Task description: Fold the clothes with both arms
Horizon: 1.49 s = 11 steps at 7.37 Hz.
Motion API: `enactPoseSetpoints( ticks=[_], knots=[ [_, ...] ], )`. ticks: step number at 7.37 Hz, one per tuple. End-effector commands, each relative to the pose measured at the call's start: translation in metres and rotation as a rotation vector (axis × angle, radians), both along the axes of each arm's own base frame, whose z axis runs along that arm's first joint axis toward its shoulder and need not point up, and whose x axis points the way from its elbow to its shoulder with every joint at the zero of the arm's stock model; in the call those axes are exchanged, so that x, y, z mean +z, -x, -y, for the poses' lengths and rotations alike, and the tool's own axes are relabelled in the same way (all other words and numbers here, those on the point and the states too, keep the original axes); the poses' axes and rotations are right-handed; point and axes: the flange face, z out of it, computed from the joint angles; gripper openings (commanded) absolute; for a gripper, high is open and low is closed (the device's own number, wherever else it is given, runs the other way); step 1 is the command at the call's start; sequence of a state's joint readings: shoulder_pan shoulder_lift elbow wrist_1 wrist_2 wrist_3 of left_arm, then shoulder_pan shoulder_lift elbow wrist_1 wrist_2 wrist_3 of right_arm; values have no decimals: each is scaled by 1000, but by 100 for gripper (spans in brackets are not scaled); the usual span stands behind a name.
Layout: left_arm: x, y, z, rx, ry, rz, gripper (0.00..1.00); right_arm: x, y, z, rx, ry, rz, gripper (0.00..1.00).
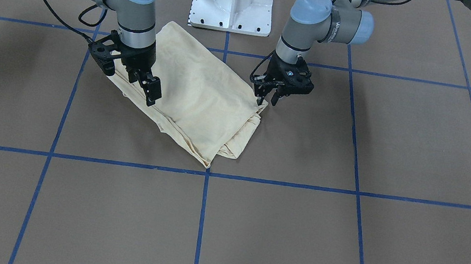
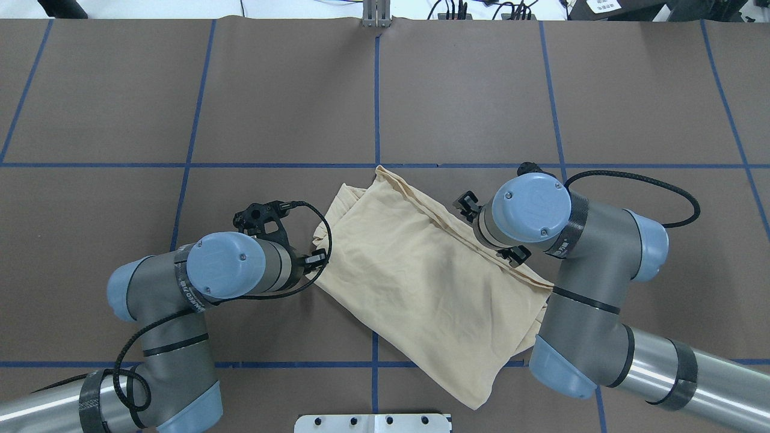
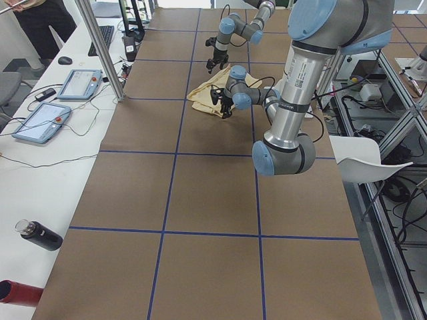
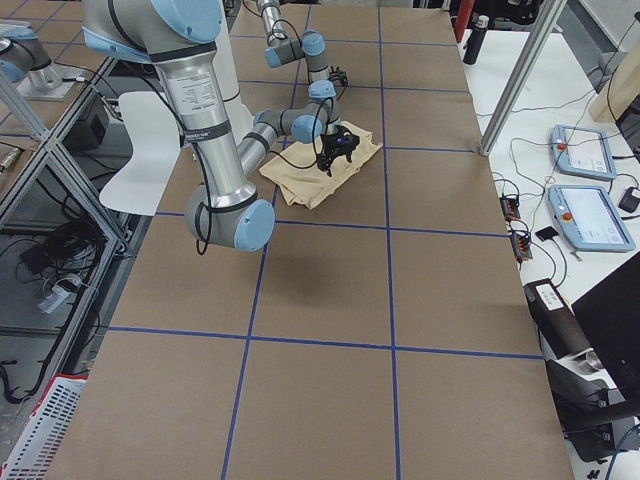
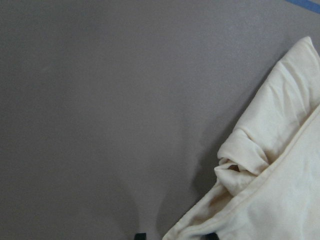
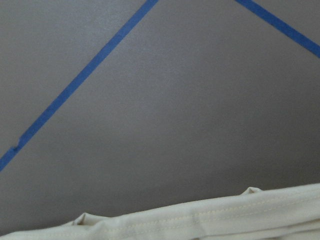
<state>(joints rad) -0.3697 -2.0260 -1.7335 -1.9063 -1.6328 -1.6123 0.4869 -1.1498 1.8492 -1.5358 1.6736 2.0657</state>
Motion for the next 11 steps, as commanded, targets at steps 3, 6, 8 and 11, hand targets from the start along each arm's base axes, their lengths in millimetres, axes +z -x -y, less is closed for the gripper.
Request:
enactPoseSetpoints(
  ticks=[3,6,8,11],
  knots=[
    [-9,-1,1,-3,-11,-21,0,4,3,0,-2,4,-8,100],
    [-17,19,22,-47,-19,-31,0,13,7,2,-7,8,-21,100],
    [-8,61,85,-60,-169,47,0,12,6,3,-8,4,-20,100],
    [34,82,232,-199,-298,63,0,-6,-14,21,3,20,38,100]
  ],
)
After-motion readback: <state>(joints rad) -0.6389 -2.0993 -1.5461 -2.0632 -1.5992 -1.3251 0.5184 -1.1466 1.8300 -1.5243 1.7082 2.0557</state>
